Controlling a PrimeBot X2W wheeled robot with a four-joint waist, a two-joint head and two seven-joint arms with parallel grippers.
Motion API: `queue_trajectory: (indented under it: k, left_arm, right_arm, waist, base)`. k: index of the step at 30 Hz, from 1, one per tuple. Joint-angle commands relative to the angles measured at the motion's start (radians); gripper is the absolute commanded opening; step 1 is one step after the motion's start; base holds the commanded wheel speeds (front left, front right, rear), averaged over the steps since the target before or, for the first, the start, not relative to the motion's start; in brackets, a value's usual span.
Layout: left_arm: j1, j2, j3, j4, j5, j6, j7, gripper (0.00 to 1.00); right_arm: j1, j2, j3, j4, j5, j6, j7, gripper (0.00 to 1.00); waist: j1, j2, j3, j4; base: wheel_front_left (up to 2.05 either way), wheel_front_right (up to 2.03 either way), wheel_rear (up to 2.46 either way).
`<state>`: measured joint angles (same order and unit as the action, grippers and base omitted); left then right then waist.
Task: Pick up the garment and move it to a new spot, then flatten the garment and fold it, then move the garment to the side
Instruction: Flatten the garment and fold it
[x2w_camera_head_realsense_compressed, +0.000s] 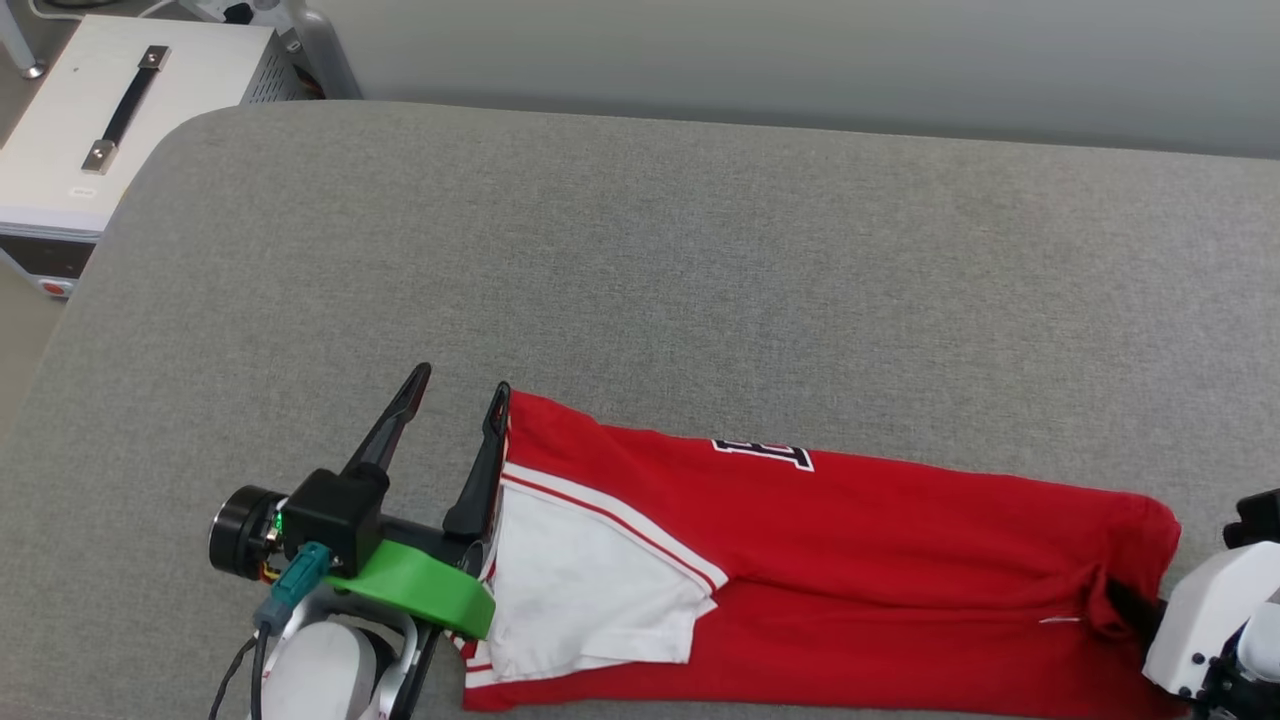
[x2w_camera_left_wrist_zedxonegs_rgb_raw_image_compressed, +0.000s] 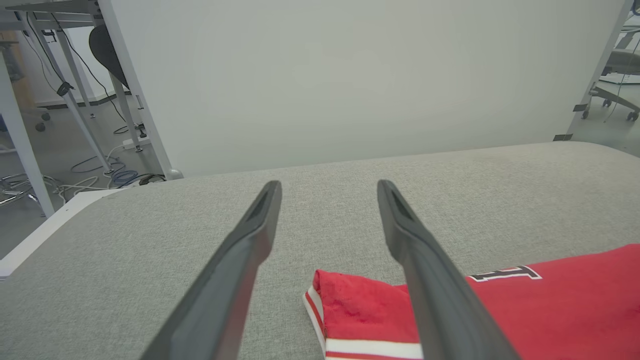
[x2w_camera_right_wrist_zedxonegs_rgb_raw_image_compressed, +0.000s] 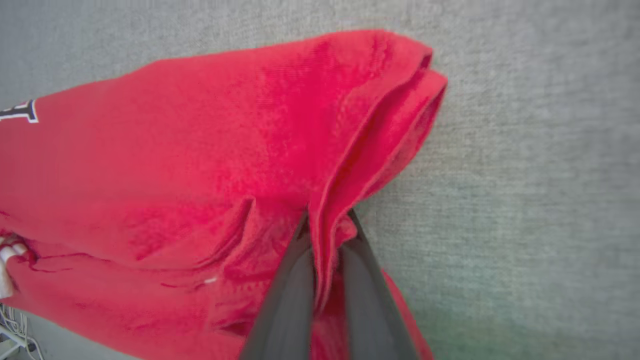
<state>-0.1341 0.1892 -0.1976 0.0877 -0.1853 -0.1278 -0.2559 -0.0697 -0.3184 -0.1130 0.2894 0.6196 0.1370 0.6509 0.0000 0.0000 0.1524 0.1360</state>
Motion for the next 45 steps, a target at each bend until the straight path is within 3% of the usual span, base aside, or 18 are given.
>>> queue_trajectory:
  k: [1,9,22,29,36,40,45]
  left_arm:
    - [0.012,0.002,-0.001,0.003,-0.011,-0.003,-0.006,1.0]
    - [0.023,0.013,-0.012,0.013,-0.018,-0.003,-0.006,1.0]
    - [0.059,0.013,-0.023,0.025,-0.028,-0.003,-0.006,1.0]
    - [0.085,0.012,-0.01,0.027,-0.036,-0.003,-0.006,1.0]
    - [0.096,0.01,-0.003,0.02,-0.04,-0.003,-0.006,1.0]
    - [0.096,0.01,-0.001,0.018,-0.042,-0.003,-0.006,1.0]
    - [0.092,0.009,-0.006,0.02,-0.043,-0.003,-0.006,1.0]
  right_arm:
    - [0.003,-0.025,-0.012,0.027,-0.018,-0.006,-0.012,0.0]
    - [-0.012,-0.118,-0.1,0.11,-0.106,-0.006,-0.093,0.0]
    - [0.047,-0.057,-0.067,0.025,-0.089,-0.006,-0.08,0.0]
    - [0.111,0.005,-0.011,-0.105,-0.039,-0.006,-0.061,0.0]
    - [0.12,0.122,0.046,-0.213,0.016,-0.006,-0.036,0.0]
    - [0.094,0.205,0.082,-0.241,0.045,-0.006,-0.038,0.0]
    - [0.053,0.259,0.146,-0.241,0.084,-0.006,-0.061,0.0]
  waist:
    - [0.0,0.0,-0.004,-0.003]
    - [0.0,0.0,-0.036,-0.012]
    - [0.0,0.0,-0.113,-0.024]
    - [0.0,0.0,-0.16,-0.023]
    - [0.0,0.0,-0.167,-0.009]
    - [0.0,0.0,-0.164,0.003]
    - [0.0,0.0,-0.161,0.022]
  base:
    - [0.0,0.0,0.0]
    - [0.0,0.0,0.0]
    - [0.0,0.0,0.0]
    - [0.0,0.0,0.0]
    - [0.0,0.0,0.0]
    - [0.0,0.0,0.0]
    - [0.0,0.0,0.0]
